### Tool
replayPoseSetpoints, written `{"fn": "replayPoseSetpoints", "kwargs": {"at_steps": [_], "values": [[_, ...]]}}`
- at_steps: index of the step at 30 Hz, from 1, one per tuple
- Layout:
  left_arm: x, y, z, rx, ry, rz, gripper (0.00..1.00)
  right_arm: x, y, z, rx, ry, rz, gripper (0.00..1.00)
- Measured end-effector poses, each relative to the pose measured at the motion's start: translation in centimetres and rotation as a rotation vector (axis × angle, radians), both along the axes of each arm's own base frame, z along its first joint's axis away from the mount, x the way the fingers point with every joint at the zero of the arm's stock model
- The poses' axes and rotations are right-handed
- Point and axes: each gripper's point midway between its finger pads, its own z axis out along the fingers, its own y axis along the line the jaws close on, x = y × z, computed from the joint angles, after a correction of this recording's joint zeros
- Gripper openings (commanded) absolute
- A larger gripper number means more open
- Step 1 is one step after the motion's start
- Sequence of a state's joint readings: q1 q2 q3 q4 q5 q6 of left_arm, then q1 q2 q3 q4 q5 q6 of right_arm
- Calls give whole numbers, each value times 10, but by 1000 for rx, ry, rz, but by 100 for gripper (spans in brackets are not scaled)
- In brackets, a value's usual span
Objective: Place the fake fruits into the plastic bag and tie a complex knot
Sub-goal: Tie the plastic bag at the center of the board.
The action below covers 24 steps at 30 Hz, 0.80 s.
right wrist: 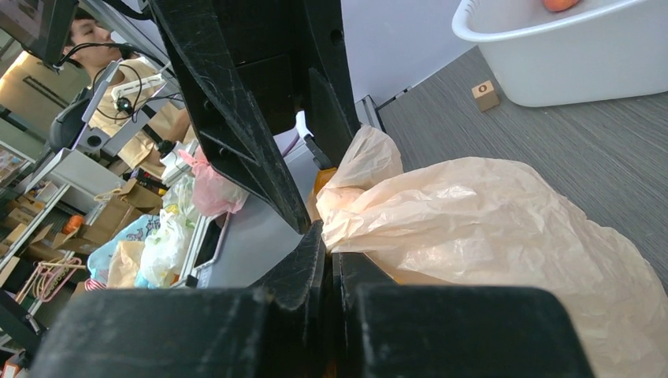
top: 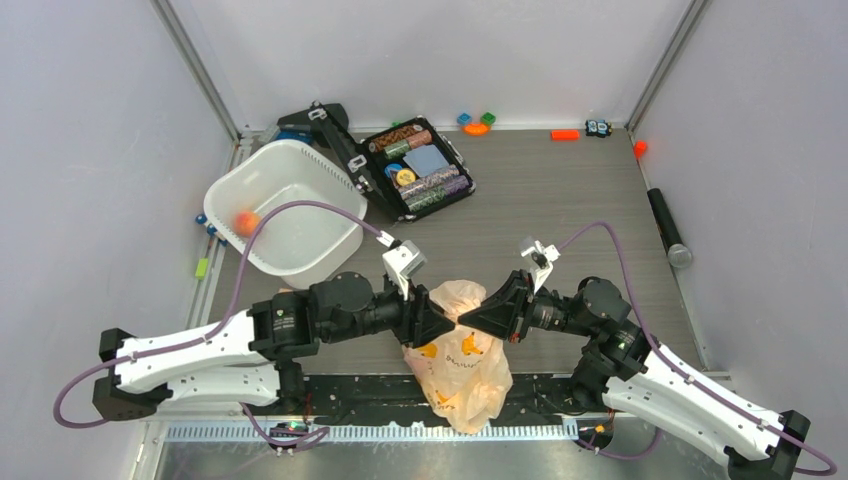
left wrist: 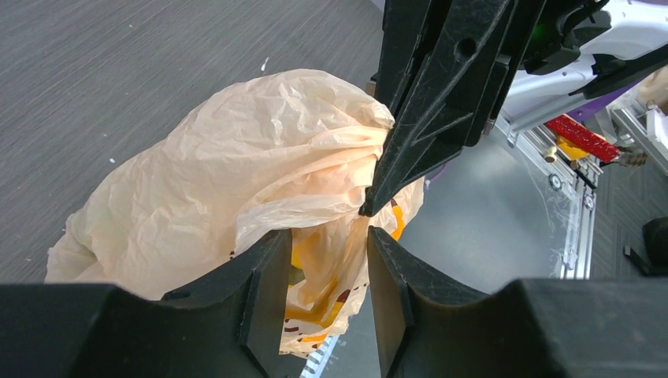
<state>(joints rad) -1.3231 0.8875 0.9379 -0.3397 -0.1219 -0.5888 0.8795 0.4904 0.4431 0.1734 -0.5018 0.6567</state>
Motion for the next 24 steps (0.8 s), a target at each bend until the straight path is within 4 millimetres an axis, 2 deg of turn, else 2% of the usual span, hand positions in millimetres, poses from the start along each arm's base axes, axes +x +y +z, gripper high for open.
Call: {"fn": "replayPoseSetpoints", "kwargs": {"at_steps": [2, 7, 10, 15, 18, 22, 24], "values": [[1, -1, -1, -6, 8, -2, 40, 0, 0, 1, 4, -3, 3, 5], [0, -3, -5, -16, 27, -16, 22, -2, 0, 3, 9, -9, 14, 5], [-1, -5, -3, -28, 38, -22, 17, -3, 0, 3, 9, -11, 17, 5], [-1, -4, -2, -45, 49, -19, 0, -2, 0, 2, 4, -27, 16, 5], [0, -3, -1, -54, 55, -17, 0, -1, 0, 0, -5, -42, 11, 5], [0, -3, -2, -55, 65, -16, 0, 0, -1, -2, -29, -59, 3, 30], [0, -3, -3, -54, 66, -15, 0, 0, -1, -2, -35, -64, 1, 38]]}}
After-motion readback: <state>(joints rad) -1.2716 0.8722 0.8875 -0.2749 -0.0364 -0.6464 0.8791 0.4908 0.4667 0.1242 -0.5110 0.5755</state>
